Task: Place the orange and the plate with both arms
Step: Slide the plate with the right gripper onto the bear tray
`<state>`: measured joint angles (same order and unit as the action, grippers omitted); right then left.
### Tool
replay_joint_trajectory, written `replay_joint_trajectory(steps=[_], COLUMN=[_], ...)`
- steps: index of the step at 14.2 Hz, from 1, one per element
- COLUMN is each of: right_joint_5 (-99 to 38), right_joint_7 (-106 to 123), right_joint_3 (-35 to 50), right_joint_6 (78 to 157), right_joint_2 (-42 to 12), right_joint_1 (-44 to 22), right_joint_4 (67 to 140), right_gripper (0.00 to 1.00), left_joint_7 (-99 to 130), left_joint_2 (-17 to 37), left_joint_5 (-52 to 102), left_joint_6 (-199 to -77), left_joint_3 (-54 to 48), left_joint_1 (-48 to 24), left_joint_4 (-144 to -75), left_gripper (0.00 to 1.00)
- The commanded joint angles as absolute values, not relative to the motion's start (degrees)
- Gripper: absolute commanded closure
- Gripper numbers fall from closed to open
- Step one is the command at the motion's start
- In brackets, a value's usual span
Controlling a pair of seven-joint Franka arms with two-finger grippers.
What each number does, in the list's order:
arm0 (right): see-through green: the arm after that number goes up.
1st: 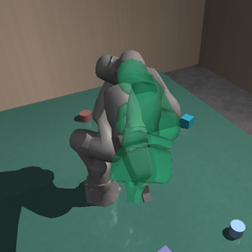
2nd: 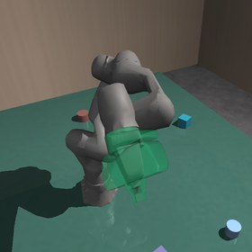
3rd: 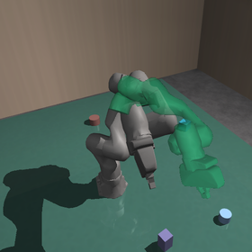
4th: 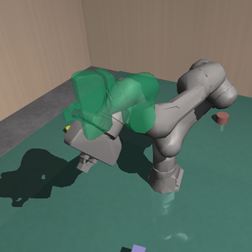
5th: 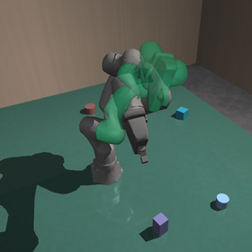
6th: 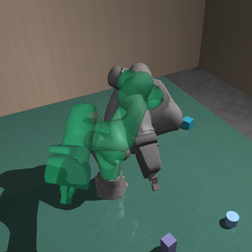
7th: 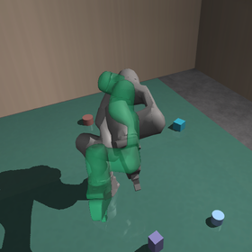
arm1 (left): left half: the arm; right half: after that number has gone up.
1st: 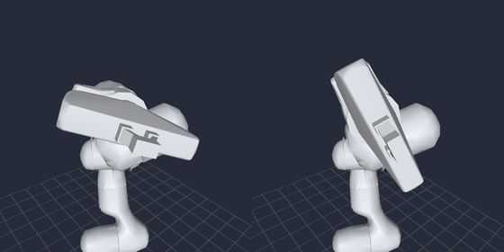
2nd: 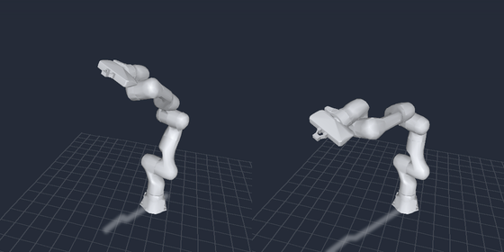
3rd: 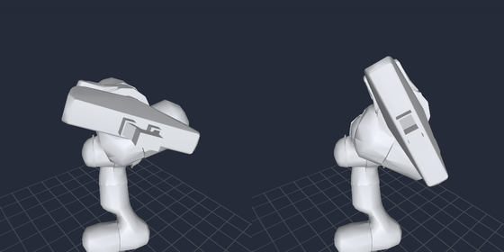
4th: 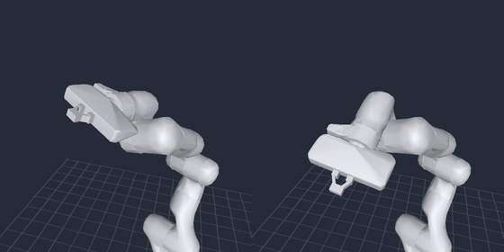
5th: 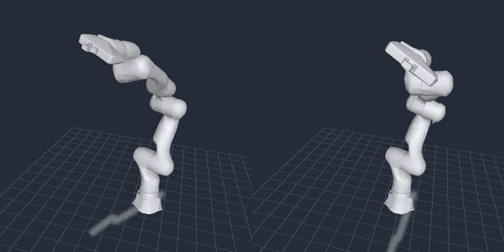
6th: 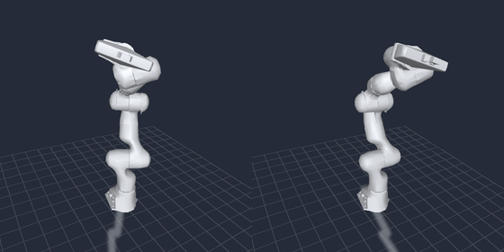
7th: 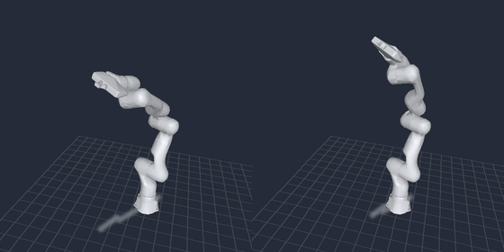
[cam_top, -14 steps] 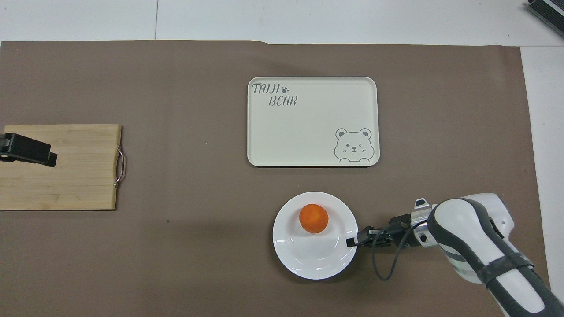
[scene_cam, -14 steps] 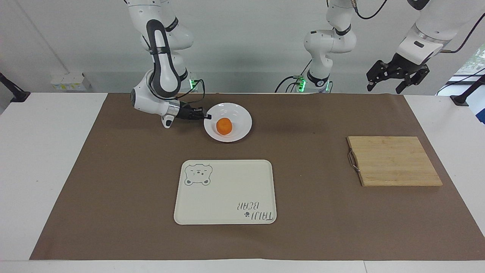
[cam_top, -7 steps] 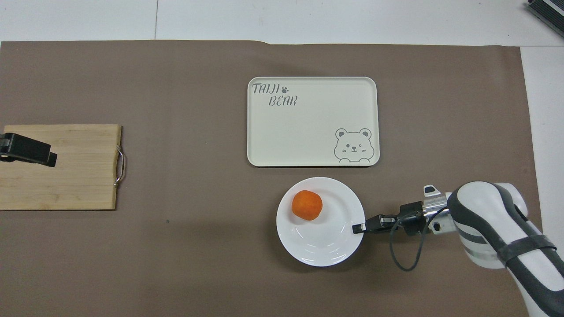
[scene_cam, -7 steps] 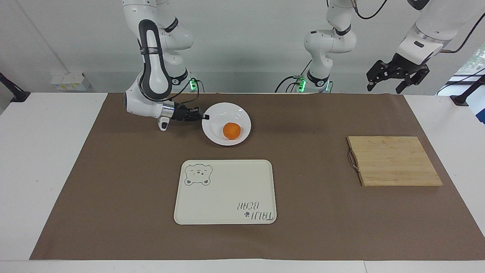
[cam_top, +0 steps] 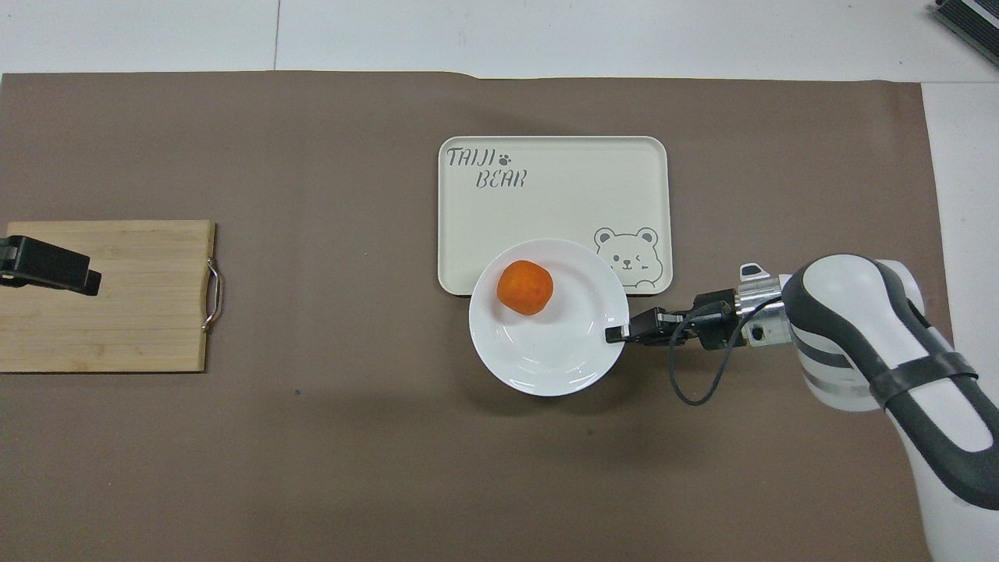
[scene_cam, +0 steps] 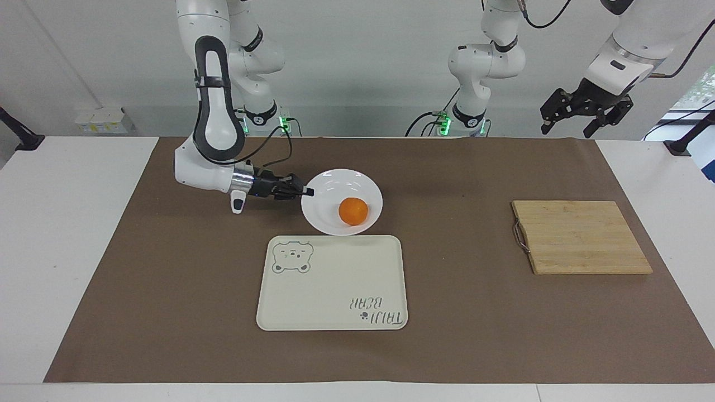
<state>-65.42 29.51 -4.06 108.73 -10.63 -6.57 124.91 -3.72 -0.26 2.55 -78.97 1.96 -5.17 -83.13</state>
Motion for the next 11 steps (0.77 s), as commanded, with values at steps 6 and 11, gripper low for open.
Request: replay_joint_trajectory(steps=[6,11], right_joint_5=[-69.0,-68.9], right_joint_7=[23.7,23.7], right_joint_3=[-3.8,-3.8], right_joint_6=[112.1,112.1], right_joint_2=[-27.7,-33.0], right_joint_1=[-7.6,-5.6], right_joint_4=[102.9,96.3], right_gripper=[1.00,1.00], left_joint_7=[-4.0,-4.1], left_joint_2=[-1.8,-1.8], left_joint_5=[2.5,2.5], left_joint_6=[-79.4,-79.4], left_joint_3=[1.4,1.4], left_joint_1=[-4.4,-4.4], left_joint_4=[-84.9,-84.9], left_gripper=[0.00,0.00])
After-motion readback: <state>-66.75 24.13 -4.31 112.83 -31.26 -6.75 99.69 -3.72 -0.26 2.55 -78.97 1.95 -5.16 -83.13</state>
